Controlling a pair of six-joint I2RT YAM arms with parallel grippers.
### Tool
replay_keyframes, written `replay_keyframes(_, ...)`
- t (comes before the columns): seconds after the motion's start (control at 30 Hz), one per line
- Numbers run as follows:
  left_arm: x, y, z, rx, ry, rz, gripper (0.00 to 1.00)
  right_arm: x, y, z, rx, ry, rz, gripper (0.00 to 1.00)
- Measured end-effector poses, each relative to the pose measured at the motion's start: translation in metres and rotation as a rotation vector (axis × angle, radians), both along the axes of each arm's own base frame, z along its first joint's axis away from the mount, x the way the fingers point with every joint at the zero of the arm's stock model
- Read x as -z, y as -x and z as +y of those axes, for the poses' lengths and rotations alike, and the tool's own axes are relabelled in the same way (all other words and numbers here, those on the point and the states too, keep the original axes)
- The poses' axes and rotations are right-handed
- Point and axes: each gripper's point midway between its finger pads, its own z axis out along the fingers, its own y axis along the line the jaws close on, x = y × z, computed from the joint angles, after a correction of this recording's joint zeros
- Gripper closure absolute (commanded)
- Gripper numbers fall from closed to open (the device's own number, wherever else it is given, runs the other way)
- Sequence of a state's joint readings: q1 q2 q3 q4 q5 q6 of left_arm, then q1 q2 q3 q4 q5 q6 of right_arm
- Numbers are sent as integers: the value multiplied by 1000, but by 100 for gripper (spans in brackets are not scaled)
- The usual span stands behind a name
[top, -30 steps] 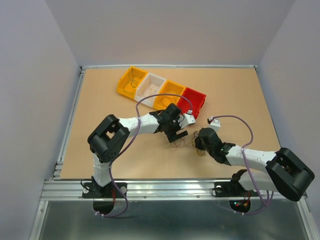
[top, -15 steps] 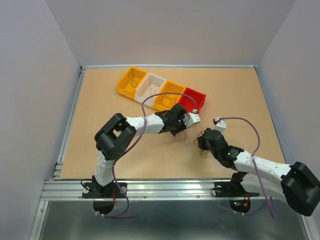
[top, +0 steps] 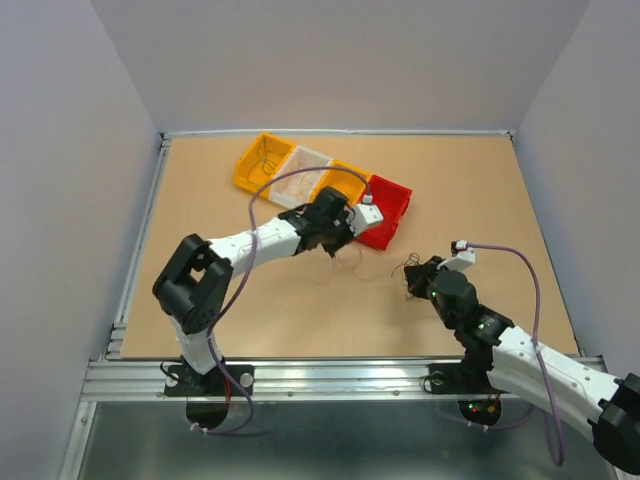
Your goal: Untangle the cables
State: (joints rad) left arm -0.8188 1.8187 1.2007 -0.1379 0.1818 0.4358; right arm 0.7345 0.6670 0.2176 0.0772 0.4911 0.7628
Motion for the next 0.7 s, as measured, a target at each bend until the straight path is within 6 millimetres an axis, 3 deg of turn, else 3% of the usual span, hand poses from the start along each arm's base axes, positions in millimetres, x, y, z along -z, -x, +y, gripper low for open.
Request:
replay_keyframes(0.2,-106,-58,49,-186,182,-166,100,14,0,-2,5,44,38,100)
replay_keyframes(0.37,-167,-86,55,-261,244,-299,100,16,0,-2,3,51,43,99)
replay_keyframes(0.5,-193,-112,50,-310,248,-360,100,13,0,-2,-2,47,33,99)
replay_keyframes(0.57,-201,-138,41,-346,247,-398,100,9,0,-1,-4,40,23,99)
replay_keyframes(0.7,-173,-178,28,-392,192,-392,100,5,1,-1,-10,36,10,99)
